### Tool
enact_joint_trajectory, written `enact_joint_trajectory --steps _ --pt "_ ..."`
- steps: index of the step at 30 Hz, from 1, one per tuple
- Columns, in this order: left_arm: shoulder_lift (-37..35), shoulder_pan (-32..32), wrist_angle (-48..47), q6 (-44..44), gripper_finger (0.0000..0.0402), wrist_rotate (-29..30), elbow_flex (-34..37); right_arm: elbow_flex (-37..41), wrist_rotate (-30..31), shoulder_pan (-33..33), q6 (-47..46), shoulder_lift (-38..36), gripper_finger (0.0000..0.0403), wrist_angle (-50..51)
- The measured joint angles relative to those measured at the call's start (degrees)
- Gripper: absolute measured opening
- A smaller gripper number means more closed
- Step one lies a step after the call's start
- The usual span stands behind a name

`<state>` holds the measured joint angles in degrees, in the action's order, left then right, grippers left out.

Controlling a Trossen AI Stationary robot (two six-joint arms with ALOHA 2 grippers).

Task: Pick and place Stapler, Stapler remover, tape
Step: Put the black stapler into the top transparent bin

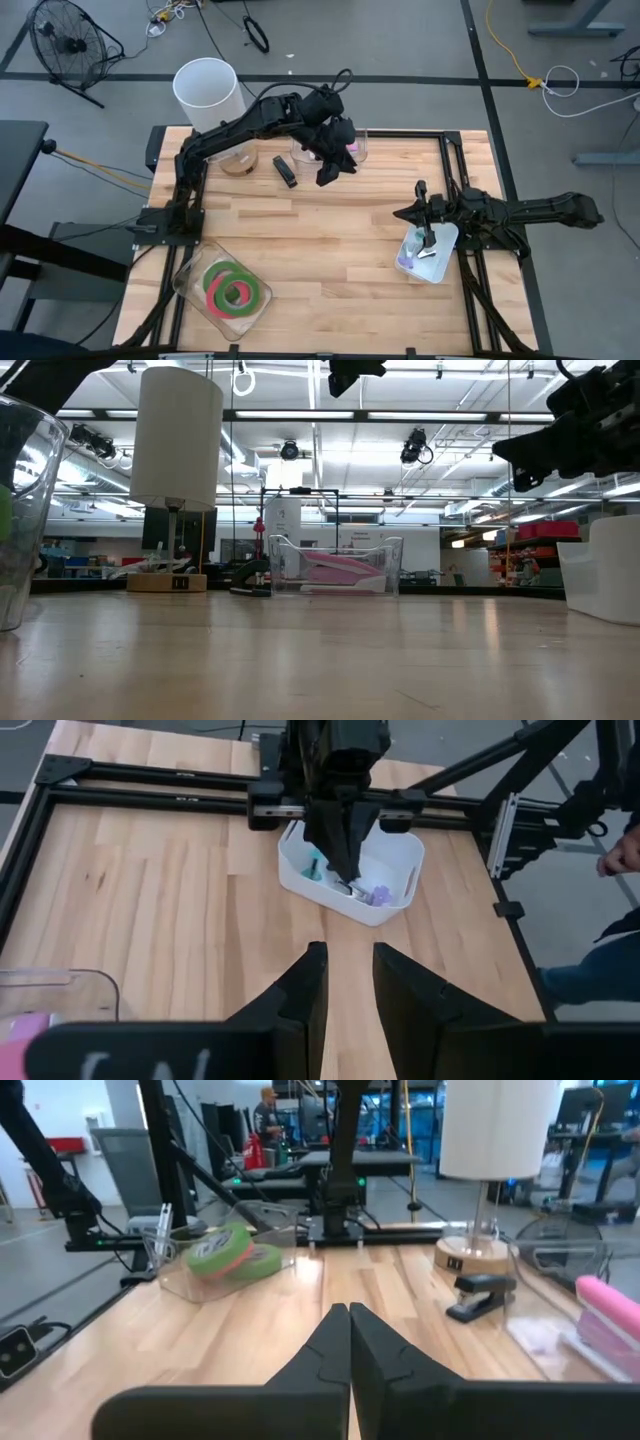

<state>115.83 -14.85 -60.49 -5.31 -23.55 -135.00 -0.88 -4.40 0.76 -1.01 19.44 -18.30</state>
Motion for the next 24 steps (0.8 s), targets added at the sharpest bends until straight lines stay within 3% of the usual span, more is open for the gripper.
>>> enact_joint_trajectory --steps 16,24 --pt "0.0 0.0 0.2 -0.2 0.0082 0.7 0.0 0.0 0.9 0.0 -1.6 0.0 0.0021 1.3" --pt "0.0 0.3 1.5 -3.3 0.0025 1.6 0.0 0.0 0.9 0.0 -1.5 0.0 0.0022 1.3"
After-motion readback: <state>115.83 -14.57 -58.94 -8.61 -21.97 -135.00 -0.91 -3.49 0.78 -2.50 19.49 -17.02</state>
